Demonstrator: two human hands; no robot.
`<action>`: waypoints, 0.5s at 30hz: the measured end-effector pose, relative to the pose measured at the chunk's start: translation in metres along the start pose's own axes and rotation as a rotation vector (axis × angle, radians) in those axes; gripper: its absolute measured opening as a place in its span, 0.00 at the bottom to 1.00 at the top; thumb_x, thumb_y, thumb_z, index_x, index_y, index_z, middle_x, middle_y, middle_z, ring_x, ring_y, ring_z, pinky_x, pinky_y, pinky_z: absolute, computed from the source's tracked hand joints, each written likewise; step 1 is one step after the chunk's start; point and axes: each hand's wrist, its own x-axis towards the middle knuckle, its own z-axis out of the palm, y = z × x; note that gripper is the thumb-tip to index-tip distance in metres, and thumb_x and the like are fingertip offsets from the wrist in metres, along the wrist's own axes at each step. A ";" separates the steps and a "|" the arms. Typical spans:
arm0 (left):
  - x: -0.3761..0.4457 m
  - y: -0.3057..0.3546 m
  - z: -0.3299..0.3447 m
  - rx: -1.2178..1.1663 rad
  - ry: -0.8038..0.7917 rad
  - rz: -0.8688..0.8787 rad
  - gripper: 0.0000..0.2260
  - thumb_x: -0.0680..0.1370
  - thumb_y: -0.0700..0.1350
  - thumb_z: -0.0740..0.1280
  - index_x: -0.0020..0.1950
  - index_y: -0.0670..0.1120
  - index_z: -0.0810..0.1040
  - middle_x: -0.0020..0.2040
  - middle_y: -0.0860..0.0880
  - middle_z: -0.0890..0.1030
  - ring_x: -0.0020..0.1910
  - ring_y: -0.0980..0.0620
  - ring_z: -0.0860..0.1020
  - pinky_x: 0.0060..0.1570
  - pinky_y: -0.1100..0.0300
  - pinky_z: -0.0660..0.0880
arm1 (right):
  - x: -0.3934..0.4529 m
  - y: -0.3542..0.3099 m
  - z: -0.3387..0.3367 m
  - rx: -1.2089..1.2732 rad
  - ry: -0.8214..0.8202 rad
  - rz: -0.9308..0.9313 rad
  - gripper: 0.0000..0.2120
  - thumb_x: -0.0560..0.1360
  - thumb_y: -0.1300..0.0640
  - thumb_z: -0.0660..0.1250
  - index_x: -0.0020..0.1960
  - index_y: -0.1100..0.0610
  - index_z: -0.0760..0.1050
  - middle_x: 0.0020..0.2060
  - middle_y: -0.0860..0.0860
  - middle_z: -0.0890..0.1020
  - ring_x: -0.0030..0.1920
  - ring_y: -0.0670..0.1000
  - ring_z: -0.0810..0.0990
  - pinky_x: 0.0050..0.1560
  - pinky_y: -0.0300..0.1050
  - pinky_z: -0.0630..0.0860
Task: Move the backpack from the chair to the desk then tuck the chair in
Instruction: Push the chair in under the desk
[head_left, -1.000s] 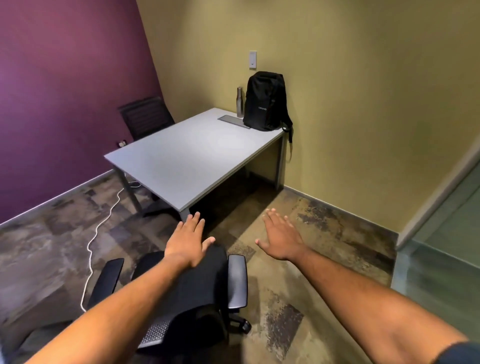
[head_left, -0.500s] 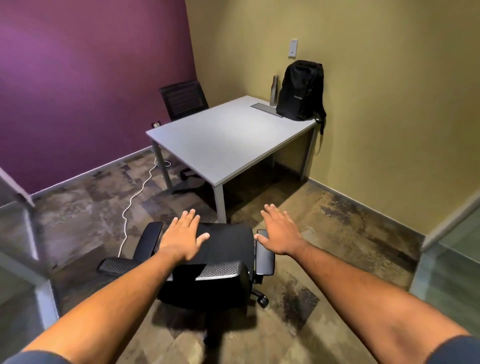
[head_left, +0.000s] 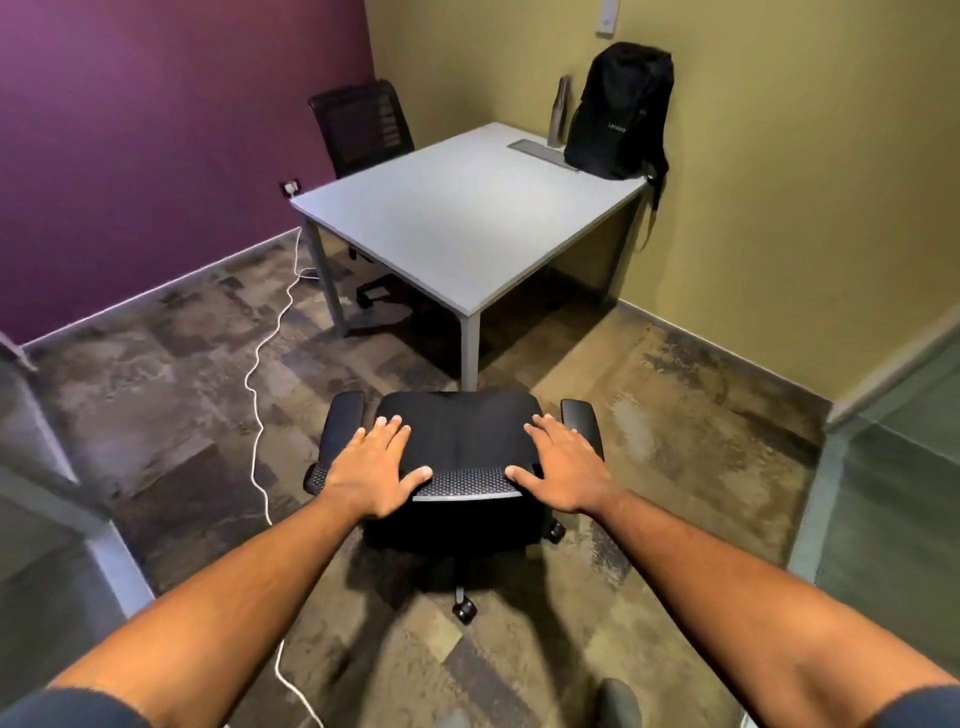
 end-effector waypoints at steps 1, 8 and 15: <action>-0.001 -0.007 0.004 -0.004 -0.026 0.015 0.39 0.81 0.69 0.51 0.83 0.45 0.49 0.84 0.47 0.49 0.83 0.47 0.46 0.81 0.48 0.46 | 0.000 -0.005 0.006 0.006 -0.021 0.000 0.43 0.77 0.28 0.57 0.82 0.56 0.58 0.81 0.53 0.61 0.82 0.54 0.55 0.79 0.57 0.55; -0.009 -0.027 0.021 -0.116 -0.127 0.022 0.40 0.79 0.72 0.50 0.81 0.45 0.60 0.80 0.41 0.64 0.81 0.44 0.57 0.80 0.46 0.52 | -0.006 -0.014 0.017 -0.106 -0.094 0.029 0.46 0.74 0.21 0.43 0.74 0.52 0.72 0.66 0.54 0.81 0.67 0.56 0.78 0.70 0.57 0.69; -0.020 -0.022 0.031 -0.032 -0.118 0.100 0.44 0.69 0.81 0.48 0.64 0.48 0.76 0.63 0.45 0.81 0.63 0.44 0.78 0.69 0.45 0.68 | -0.030 -0.016 0.026 -0.149 -0.064 0.003 0.49 0.62 0.11 0.47 0.55 0.52 0.76 0.50 0.50 0.81 0.52 0.55 0.80 0.61 0.58 0.72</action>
